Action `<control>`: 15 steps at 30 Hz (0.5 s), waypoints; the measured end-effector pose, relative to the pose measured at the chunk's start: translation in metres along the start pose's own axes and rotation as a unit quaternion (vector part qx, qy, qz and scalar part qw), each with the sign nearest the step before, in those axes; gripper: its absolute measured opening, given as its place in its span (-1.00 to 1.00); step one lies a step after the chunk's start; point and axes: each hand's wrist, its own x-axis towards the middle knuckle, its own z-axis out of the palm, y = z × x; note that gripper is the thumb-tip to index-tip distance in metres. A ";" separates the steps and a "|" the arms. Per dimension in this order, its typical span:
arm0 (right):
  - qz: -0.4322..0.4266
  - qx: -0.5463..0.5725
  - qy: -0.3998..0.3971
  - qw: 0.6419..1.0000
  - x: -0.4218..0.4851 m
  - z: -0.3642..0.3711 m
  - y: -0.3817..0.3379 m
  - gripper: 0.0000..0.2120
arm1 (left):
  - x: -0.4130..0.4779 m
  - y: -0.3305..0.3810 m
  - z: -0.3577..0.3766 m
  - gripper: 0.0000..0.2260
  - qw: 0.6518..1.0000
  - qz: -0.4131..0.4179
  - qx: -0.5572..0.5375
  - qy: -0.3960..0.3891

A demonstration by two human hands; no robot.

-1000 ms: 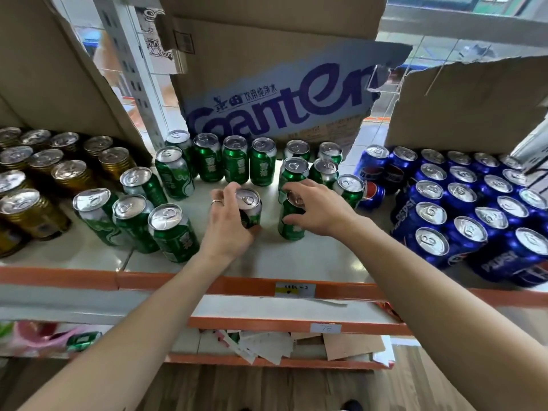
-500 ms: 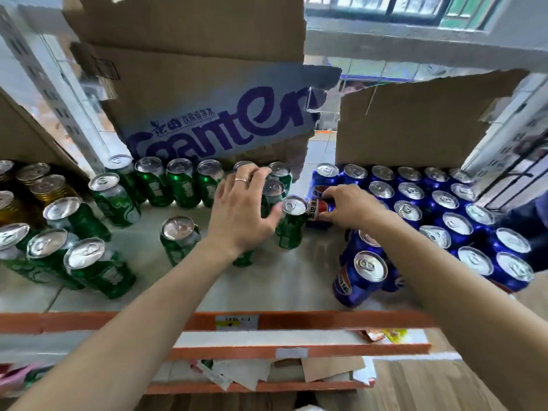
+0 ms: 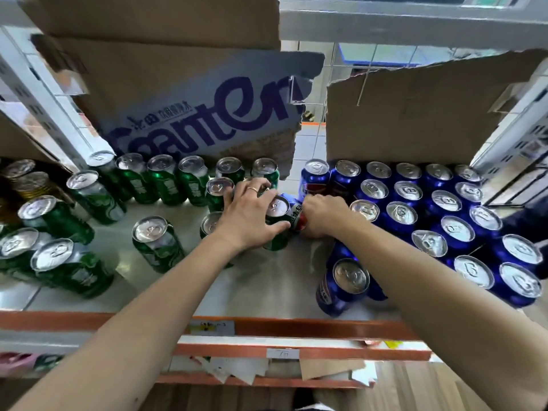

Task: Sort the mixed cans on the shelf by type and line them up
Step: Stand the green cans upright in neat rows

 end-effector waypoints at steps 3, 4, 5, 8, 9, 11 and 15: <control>-0.025 -0.016 0.047 0.998 -0.009 -0.009 0.008 -0.66 | 0.000 -0.002 0.001 -0.38 1.000 0.004 -0.009 0.003; -0.025 -0.014 0.065 0.997 -0.011 -0.015 0.012 -0.69 | 0.000 -0.002 0.002 -0.38 1.000 0.002 -0.009 0.003; -0.025 -0.008 0.081 0.996 -0.014 -0.022 0.017 -0.68 | 0.001 -0.002 0.002 -0.38 1.000 0.001 -0.011 0.003; -0.034 0.007 0.103 0.994 -0.019 -0.039 0.029 -0.65 | 0.001 -0.001 0.001 -0.38 1.000 -0.003 -0.014 0.003; -0.036 0.007 0.102 0.994 -0.020 -0.041 0.033 -0.66 | 0.001 -0.001 0.001 -0.38 1.000 -0.003 -0.012 0.004; -0.029 0.013 0.096 0.995 -0.019 -0.038 0.042 -0.67 | 0.000 -0.002 0.001 -0.39 1.000 -0.002 -0.011 0.004; 0.006 0.041 0.091 0.995 -0.013 -0.030 0.052 -0.65 | -0.003 -0.001 0.002 -0.40 1.000 -0.003 0.011 0.009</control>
